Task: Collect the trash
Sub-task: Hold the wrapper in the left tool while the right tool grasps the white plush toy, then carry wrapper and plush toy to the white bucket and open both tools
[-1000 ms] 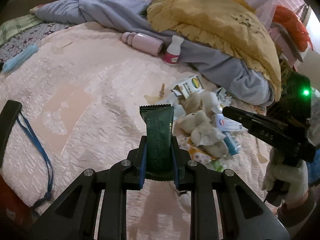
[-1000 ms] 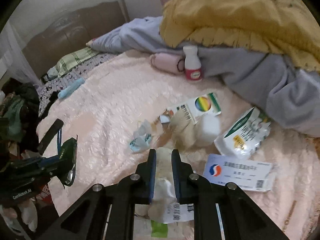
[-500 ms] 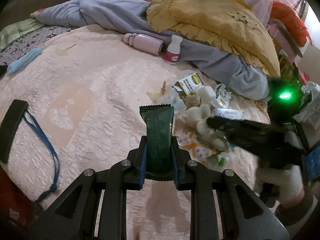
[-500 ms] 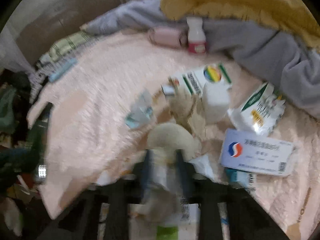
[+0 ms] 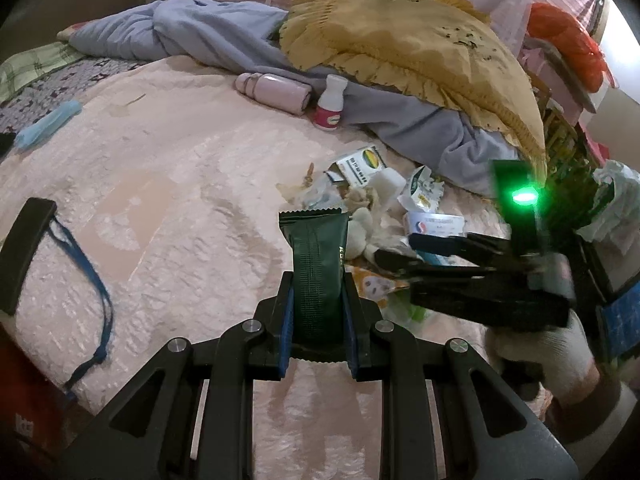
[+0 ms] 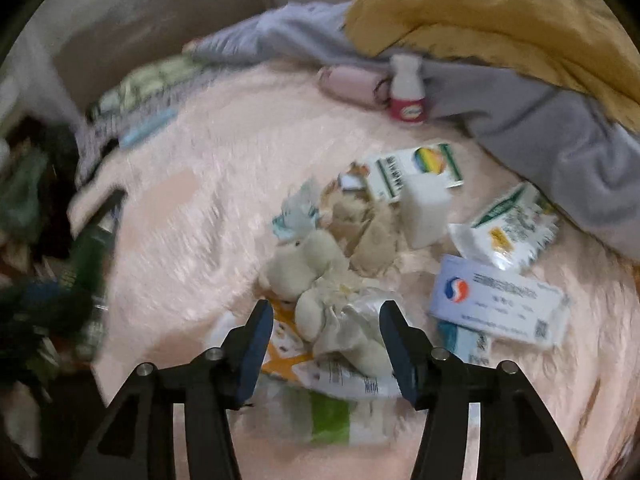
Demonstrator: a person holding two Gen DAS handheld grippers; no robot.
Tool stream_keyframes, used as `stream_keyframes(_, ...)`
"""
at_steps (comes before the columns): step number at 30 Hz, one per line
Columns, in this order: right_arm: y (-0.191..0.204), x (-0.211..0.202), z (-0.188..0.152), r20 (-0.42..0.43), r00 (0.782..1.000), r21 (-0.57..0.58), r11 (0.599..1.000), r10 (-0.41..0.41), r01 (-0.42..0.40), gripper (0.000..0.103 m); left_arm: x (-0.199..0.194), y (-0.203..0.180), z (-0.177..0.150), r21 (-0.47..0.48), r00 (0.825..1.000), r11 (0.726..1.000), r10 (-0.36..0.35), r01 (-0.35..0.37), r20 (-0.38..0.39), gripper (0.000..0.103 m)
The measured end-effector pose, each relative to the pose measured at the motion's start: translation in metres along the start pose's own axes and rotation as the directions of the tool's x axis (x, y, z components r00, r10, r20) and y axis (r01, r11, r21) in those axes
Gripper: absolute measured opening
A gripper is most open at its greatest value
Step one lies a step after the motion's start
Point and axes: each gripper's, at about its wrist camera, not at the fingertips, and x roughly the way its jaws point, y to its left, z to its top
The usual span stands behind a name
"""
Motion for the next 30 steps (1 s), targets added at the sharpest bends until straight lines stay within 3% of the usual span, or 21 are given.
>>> stream_keyframes(3,0.005,0.035,0.0,-0.062,0.997,-0.05,0.998,-0.042,0.039,0.055,0.001,0.002,-0.002,-0.003,1.0,1.0,0.004,-0.004,-0.004,0.019)
stream_keyframes(5,0.002,0.04,-0.001,-0.045,0.996,-0.048,0.996,-0.071,0.069,0.039,0.003,0.001,-0.002,0.002,1.0,1.0,0.003,-0.003,-0.004,0.019)
stream_keyframes(7,-0.002,0.031,-0.004,-0.022,0.999,-0.009,0.999,-0.031,0.031,0.029,0.004,-0.002,-0.002,0.007,1.0,1.0,-0.003,0.003,-0.005,0.019)
stream_keyframes(11,0.0,-0.008,-0.011,0.059,0.998,-0.011,1.0,0.0,0.0,0.027,0.005,-0.014,-0.002,0.015,1.0,1.0,-0.026,0.026,-0.001,0.019)
stream_keyframes(18,-0.004,-0.093,-0.044,0.209,0.977,0.05,0.998,0.028,-0.039,0.027,0.002,-0.053,-0.003,0.057,0.997,0.995,-0.08,0.081,-0.005,0.019)
stream_keyframes(30,-0.068,-0.2,-0.134,0.29,0.945,0.26,0.963,-0.151,0.074,0.028,0.012,-0.172,-0.014,0.212,0.979,0.956,-0.198,0.204,-0.051,0.019)
